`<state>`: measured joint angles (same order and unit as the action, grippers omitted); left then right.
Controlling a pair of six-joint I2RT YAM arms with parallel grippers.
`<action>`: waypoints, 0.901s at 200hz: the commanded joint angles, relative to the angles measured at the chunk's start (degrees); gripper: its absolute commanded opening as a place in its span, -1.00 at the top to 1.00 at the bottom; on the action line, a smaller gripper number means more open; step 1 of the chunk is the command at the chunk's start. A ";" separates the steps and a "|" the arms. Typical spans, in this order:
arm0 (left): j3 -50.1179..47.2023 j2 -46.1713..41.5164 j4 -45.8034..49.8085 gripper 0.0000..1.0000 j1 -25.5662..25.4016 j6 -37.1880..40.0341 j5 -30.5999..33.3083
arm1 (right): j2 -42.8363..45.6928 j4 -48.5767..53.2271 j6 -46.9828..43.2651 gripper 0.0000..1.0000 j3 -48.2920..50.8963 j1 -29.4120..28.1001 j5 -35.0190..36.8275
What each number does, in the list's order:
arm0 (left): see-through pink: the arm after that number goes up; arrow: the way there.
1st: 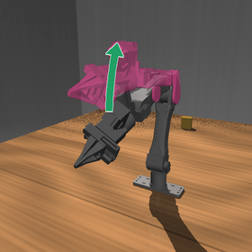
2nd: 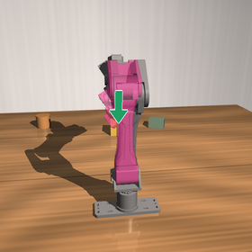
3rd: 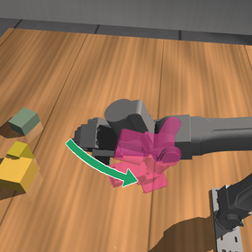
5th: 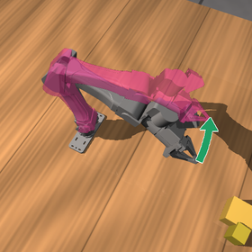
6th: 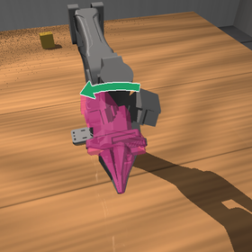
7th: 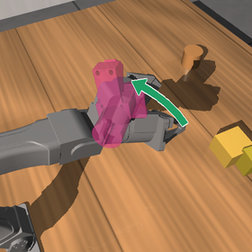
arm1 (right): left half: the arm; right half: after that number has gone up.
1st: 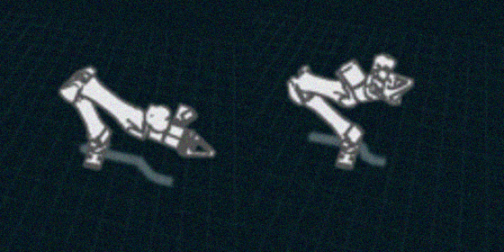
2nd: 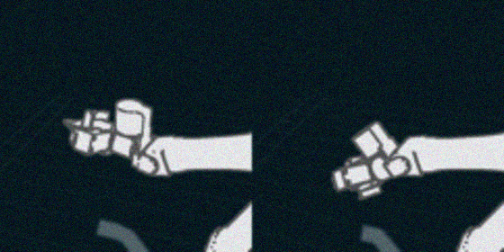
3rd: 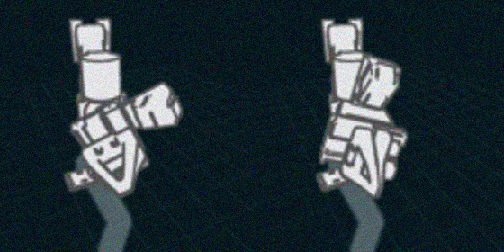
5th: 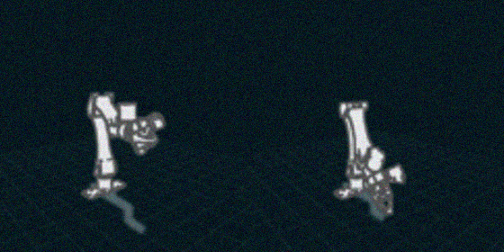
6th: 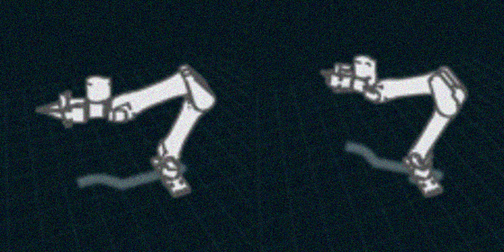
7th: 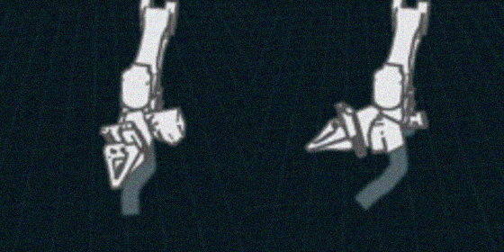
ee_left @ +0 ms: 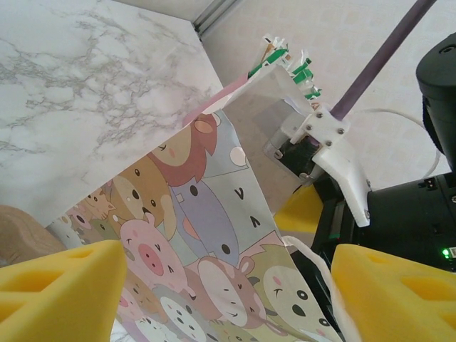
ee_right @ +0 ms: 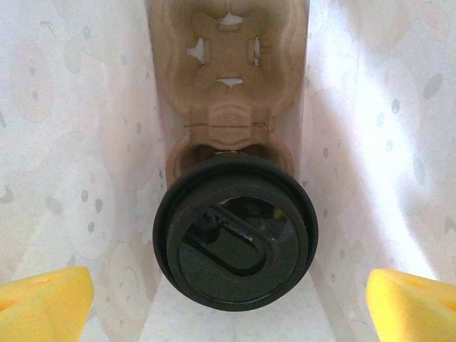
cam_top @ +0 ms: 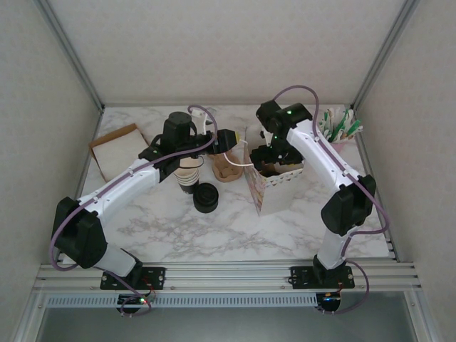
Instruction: Pack the takeout coffee
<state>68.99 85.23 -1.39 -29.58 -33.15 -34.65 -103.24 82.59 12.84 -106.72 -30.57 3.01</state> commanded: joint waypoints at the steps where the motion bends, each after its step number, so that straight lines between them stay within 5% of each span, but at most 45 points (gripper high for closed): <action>1: 2.09 0.53 0.07 -0.51 -0.56 0.79 0.20 | 1.64 1.93 0.56 -0.97 -1.35 -0.01 0.83; 180: 2.55 -0.04 0.42 -0.51 -1.35 0.80 0.43 | 6.26 3.11 1.81 -0.65 -3.92 -0.01 3.00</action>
<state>69.67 85.34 -0.99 -30.30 -33.15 -34.65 -98.80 84.09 13.72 -108.88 -30.57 4.93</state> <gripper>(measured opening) 0.756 0.840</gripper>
